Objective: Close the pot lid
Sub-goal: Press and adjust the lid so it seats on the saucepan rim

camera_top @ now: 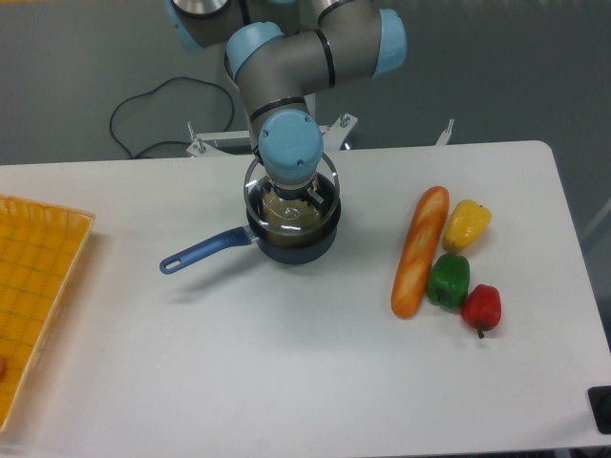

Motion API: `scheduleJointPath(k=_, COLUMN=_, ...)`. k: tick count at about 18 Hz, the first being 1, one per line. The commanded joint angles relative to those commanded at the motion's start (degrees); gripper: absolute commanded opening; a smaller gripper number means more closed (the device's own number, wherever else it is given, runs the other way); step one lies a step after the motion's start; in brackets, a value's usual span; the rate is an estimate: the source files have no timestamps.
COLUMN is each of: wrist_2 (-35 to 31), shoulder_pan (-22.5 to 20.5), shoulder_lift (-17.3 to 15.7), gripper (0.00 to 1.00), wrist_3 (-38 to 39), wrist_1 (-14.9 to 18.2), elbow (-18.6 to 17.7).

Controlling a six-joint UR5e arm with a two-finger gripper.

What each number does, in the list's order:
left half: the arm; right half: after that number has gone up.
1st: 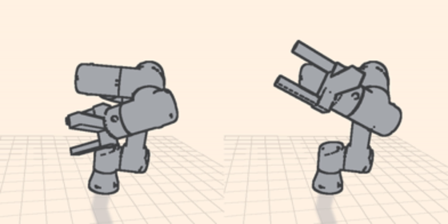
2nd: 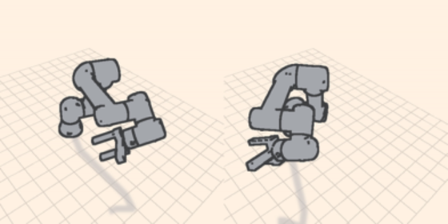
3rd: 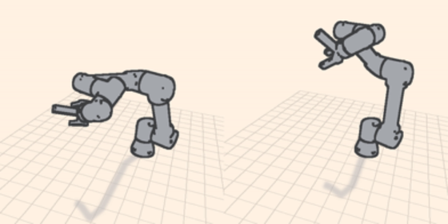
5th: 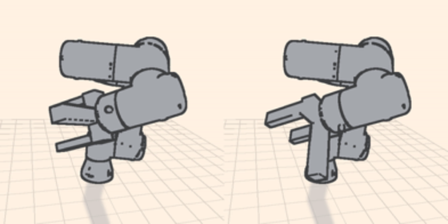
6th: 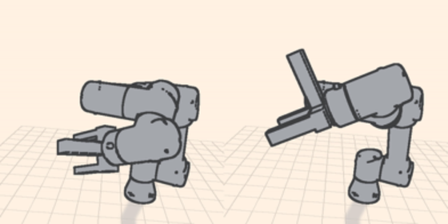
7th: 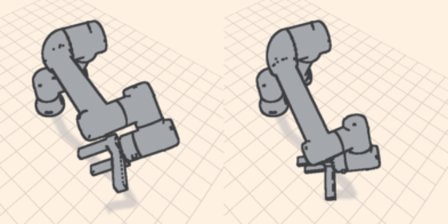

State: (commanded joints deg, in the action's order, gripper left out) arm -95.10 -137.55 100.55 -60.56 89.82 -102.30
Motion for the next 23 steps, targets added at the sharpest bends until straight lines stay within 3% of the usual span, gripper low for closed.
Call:
scheduleJointPath(k=17, wrist_2=0.09, shoulder_pan=0.26, shoulder_lift=1.32, gripper=0.35, wrist_3=0.26, wrist_1=-0.18, elbow=0.61)
scheduleJointPath(k=23, wrist_2=0.0, shoulder_pan=0.35, shoulder_lift=1.5, gripper=0.41, wrist_3=0.26, wrist_1=-0.18, elbow=0.62)
